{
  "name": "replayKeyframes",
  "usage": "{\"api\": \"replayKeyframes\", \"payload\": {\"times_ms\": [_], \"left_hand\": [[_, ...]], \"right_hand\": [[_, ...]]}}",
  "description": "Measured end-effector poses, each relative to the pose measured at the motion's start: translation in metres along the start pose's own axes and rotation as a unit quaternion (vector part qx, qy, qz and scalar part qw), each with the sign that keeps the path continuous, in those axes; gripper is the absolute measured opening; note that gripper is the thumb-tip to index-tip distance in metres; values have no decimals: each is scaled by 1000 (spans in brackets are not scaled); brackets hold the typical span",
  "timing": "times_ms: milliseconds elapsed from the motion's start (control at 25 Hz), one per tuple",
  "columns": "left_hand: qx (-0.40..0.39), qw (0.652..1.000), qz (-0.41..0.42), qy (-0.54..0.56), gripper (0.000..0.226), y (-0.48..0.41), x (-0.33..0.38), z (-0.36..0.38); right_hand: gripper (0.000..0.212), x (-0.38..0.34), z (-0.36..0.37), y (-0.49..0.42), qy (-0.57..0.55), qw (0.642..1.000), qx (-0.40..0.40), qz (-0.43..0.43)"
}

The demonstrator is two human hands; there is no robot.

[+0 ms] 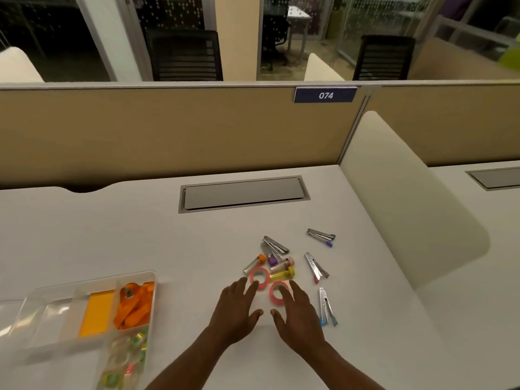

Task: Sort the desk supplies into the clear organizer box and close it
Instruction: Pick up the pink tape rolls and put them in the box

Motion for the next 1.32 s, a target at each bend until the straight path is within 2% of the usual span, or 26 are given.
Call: {"api": "replayKeyframes", "payload": {"times_ms": [240, 440, 720, 840, 960, 1080, 1160, 1240, 1320], "left_hand": [[-52, 996, -64, -26, 77, -23, 19, 25], [-22, 995, -94, -33, 61, -23, 22, 29], [-20, 995, -89, -35, 43, -4, 12, 30], [-22, 996, -76, -37, 33, 4, 6, 30], [-4, 996, -88, 9, 33, 12, -4, 23], [43, 989, -109, 91, 28, 21, -18, 5], [106, 962, -152, 198, 21, 28, -30, -14], [147, 917, -221, 297, 34, 37, -50, -25], [148, 878, -260, 373, 38, 46, -64, -30]], "right_hand": [[69, 32, 4, -7, 3, 999, -51, -11], [73, 40, 15, -13, 48, 994, -82, -45], [43, 31, 13, -17, 86, 990, -65, -88], [41, 22, 11, -19, 69, 992, -59, -90], [36, 9, 7, -20, 42, 994, -54, -79], [27, -10, -3, -21, -77, 996, -36, 1], [28, -26, -6, -22, -192, 980, -25, 51], [34, -47, -6, -20, -332, 937, -39, 105], [39, -67, -4, -15, -454, 870, -79, 172]]}}
Point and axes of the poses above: each hand's wrist, its own y-axis away from the middle knuckle, its own z-axis out of the palm, x = y × z, the point moved 5 cm from there along -y, towards the middle knuckle
